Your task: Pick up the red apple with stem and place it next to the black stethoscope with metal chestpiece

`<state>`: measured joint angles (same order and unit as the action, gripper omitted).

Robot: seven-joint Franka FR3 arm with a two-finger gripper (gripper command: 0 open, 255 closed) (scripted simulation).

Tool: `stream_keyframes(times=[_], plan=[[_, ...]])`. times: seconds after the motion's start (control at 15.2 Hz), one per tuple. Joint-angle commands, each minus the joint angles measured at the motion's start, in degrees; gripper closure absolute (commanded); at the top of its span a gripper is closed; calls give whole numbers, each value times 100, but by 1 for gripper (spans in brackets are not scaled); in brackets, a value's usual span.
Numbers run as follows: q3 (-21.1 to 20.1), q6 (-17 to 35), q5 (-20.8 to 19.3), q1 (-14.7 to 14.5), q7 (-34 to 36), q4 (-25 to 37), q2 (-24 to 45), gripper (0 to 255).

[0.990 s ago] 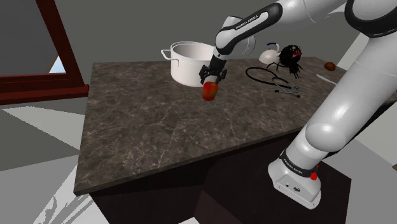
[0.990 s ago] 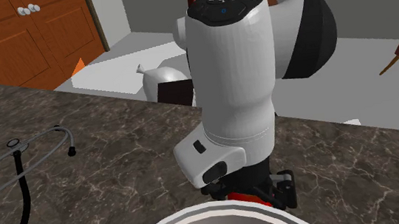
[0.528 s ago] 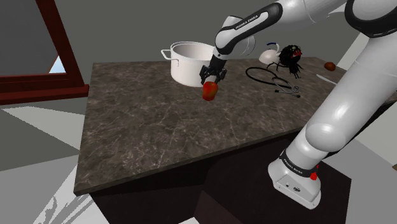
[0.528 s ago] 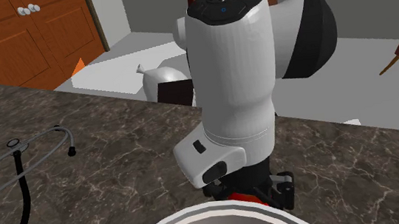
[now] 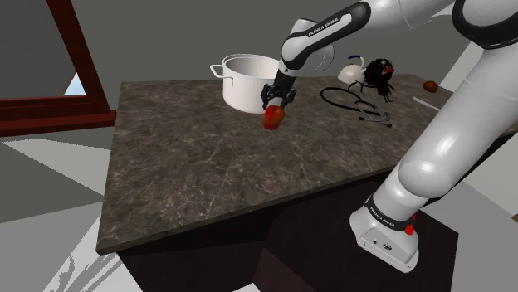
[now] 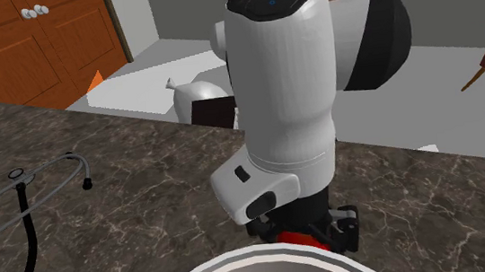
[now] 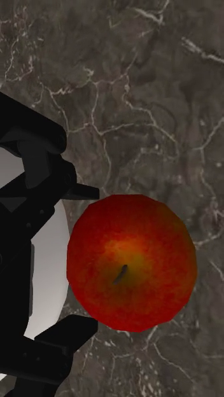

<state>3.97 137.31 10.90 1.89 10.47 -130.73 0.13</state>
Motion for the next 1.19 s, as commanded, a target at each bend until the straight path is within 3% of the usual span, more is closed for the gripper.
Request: stream_keyframes(times=[0.0,1.12], plan=[[3,-136,-33,3,35,60,-73,255],[11,-1417,-258,30,304,784,-648,255]])
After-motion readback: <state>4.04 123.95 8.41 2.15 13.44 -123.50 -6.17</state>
